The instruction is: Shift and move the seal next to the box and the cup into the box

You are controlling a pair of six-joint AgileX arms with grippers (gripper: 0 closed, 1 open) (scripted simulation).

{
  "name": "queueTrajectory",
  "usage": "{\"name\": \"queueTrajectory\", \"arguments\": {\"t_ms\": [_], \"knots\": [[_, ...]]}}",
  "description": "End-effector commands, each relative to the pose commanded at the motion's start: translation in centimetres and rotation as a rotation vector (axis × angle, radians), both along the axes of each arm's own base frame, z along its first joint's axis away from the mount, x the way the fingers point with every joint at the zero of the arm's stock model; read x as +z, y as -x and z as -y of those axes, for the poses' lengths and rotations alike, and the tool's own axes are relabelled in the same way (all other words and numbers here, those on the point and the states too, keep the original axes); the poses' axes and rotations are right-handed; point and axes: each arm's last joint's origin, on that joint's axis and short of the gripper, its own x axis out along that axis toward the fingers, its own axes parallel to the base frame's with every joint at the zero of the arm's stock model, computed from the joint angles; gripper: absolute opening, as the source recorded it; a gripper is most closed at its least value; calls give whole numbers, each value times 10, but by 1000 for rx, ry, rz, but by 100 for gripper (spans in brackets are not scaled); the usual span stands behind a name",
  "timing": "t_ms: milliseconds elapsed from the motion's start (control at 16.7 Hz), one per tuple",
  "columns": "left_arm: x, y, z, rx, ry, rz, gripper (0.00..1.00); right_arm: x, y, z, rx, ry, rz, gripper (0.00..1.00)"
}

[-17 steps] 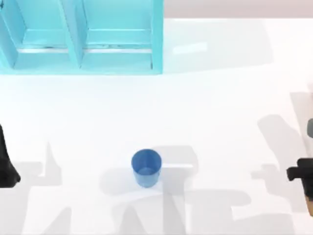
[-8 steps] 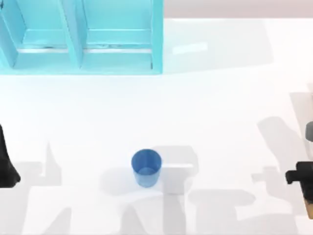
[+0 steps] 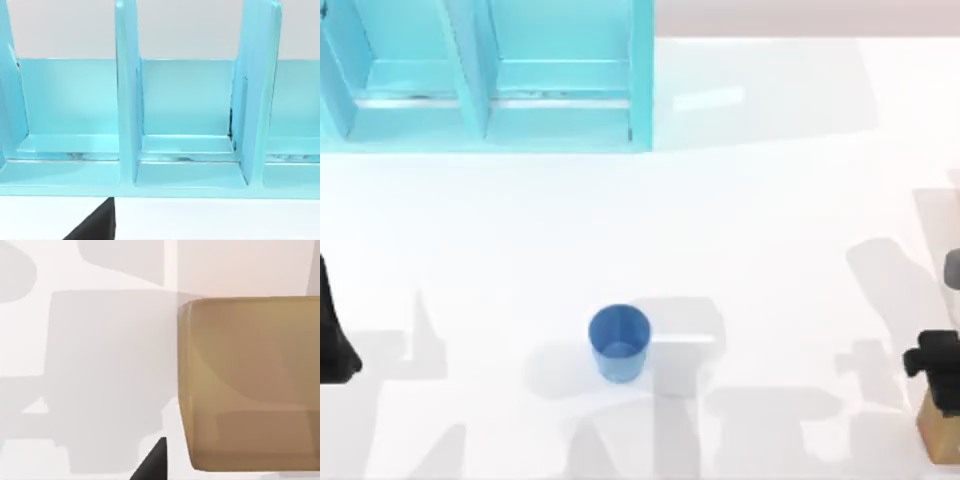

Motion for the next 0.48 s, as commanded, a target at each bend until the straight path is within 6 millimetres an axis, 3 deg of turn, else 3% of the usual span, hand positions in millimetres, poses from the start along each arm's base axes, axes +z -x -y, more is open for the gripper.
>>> {"name": "queueTrajectory", "arguments": {"t_ms": [120,480], "knots": [[0,0,0,0,0,0,100,0,0,0,0,0,0,100],[0,0,0,0,0,0,100,0,0,0,0,0,0,100]]}}
